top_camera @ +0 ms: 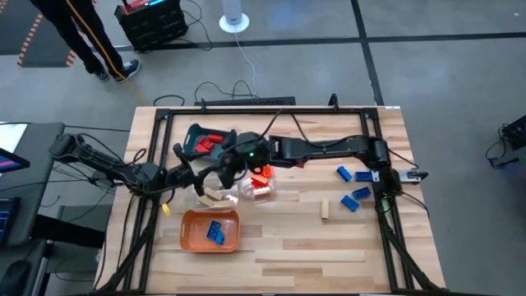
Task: Sort blocks
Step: Put the blue game piece into the orange bin
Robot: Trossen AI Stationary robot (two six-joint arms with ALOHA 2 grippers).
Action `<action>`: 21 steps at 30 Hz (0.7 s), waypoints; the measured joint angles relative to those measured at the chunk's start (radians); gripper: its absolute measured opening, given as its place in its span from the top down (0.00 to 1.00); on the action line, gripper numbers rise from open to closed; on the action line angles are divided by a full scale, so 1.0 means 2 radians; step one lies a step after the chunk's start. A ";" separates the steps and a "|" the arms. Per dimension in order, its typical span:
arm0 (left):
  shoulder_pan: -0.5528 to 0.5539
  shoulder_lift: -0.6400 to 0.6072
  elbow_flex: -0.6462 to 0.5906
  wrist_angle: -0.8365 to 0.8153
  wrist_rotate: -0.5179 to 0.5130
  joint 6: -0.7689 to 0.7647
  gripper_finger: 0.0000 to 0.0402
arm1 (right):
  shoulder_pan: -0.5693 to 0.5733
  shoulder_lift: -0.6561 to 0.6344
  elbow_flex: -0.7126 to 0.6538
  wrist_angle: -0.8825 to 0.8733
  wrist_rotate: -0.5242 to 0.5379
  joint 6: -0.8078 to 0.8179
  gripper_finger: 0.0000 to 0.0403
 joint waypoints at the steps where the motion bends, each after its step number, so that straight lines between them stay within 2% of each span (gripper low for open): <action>1: -0.003 0.000 0.000 -0.001 -0.007 -0.021 0.46 | 0.002 -0.007 0.000 -0.025 0.027 -0.020 0.67; 3: -0.012 -0.002 0.000 -0.012 -0.010 -0.068 0.46 | 0.001 -0.026 0.000 -0.054 0.074 -0.072 0.69; 5: -0.024 -0.004 0.000 -0.024 -0.004 -0.110 0.46 | 0.002 -0.043 0.000 -0.065 0.094 -0.145 0.70; 9: -0.046 -0.004 0.000 -0.026 -0.001 -0.158 0.46 | 0.007 -0.068 0.001 -0.066 0.096 -0.282 0.70; 14: -0.061 -0.004 0.000 -0.014 -0.001 -0.165 0.46 | 0.011 -0.083 0.001 -0.068 0.094 -0.432 0.70; 16: -0.065 -0.004 0.000 -0.014 -0.001 -0.165 0.46 | 0.010 -0.082 0.001 -0.069 0.095 -0.463 0.70; 21: -0.070 -0.004 0.000 -0.013 -0.001 -0.167 0.46 | 0.001 -0.081 0.000 -0.078 0.095 -0.473 0.70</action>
